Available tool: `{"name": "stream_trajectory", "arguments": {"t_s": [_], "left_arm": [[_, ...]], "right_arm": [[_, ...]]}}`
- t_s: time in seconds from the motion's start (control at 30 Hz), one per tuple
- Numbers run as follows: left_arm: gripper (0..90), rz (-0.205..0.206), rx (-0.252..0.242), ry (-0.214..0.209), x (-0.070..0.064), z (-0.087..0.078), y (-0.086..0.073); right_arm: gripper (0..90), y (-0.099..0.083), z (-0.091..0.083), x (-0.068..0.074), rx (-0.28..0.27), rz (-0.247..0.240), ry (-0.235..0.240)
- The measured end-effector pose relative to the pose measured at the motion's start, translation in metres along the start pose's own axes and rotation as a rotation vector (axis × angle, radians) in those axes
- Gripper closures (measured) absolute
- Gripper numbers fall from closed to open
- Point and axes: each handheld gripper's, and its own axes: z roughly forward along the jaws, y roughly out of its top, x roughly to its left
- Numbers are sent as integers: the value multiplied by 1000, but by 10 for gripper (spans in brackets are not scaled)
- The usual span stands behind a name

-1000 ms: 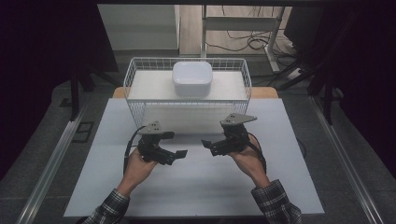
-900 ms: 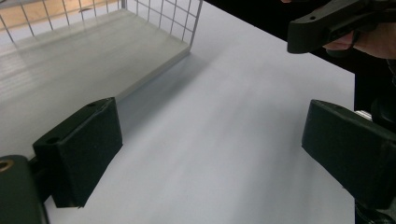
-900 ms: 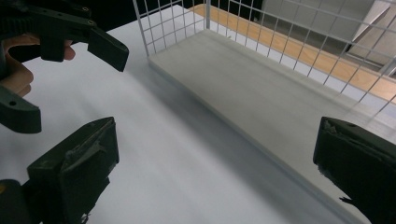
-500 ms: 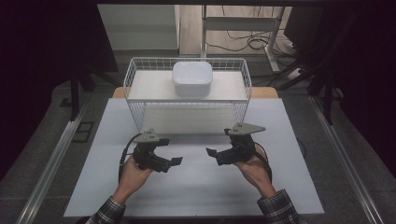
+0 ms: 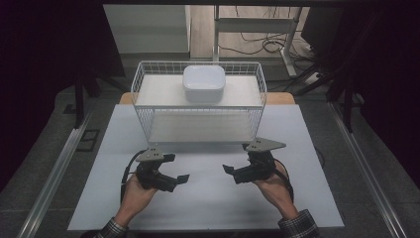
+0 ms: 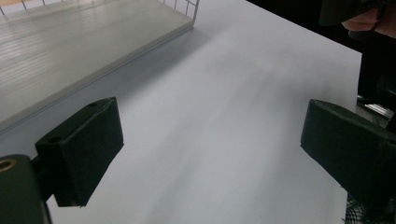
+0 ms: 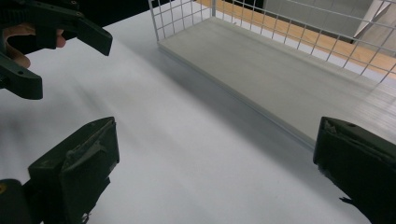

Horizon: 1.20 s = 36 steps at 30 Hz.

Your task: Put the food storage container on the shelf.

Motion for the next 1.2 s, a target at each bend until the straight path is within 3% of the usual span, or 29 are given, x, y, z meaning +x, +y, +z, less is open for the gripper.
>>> {"name": "stream_trajectory", "arguments": {"t_s": [0.4, 0.77, 1.2], "left_arm": [[56, 11, 18, 23, -8, -1, -17], [57, -5, 23, 41, -10, -9, -32], [54, 1, 83, 73, -13, -13, -54]], "right_arm": [[0, -17, -9, 5, 7, 7, -10], [0, -32, -13, 10, 18, 2, -13], [0, -52, -17, 14, 38, -11, -26]]}}
